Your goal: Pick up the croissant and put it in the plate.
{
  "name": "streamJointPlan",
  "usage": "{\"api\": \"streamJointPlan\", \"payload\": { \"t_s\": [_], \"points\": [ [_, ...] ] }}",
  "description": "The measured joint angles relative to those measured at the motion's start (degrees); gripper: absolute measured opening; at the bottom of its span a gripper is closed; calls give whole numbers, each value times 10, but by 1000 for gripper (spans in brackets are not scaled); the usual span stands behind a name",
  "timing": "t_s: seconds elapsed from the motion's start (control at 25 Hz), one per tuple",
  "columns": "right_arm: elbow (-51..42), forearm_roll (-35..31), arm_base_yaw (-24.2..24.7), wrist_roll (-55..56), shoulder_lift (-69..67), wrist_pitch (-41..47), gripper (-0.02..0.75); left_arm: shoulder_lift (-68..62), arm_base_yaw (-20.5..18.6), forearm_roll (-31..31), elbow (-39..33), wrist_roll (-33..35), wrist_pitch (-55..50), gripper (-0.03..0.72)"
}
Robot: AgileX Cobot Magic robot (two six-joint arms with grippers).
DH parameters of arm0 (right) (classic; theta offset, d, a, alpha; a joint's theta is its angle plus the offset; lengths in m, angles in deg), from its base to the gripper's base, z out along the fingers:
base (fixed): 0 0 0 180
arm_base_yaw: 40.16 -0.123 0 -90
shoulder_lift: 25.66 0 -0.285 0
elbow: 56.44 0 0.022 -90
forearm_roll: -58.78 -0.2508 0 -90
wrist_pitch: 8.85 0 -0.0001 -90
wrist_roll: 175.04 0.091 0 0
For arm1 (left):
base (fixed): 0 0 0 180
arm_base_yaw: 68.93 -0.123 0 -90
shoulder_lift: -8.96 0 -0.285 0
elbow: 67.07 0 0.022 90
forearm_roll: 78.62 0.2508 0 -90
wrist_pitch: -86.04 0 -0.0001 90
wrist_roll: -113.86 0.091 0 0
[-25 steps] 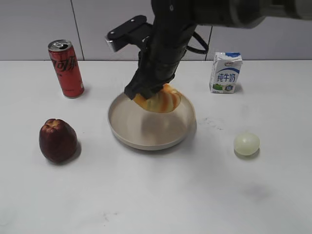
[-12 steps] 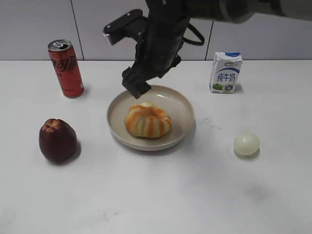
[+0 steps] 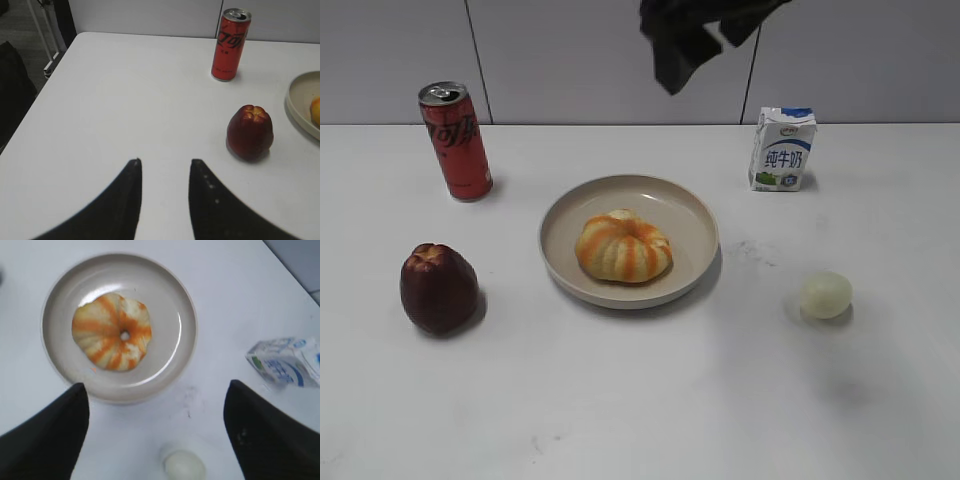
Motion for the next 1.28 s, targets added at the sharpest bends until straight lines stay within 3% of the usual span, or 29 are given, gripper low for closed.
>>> {"api": "streamJointPlan", "payload": {
  "t_s": [0.24,0.52,0.76,1.04,1.28],
  "points": [
    [-115,9,39,21,137,8,638,0,0,0,0,0,0,239],
    [-378,17,81,60,344,-36,632,0,0,0,0,0,0,239],
    [-563,1,84,68,531,-61,619,0,0,0,0,0,0,239],
    [-669,0,84,69,707,-61,614,0,0,0,0,0,0,239],
    [-731,0,84,62,782,-60,597,0,0,0,0,0,0,239]
  ]
}}
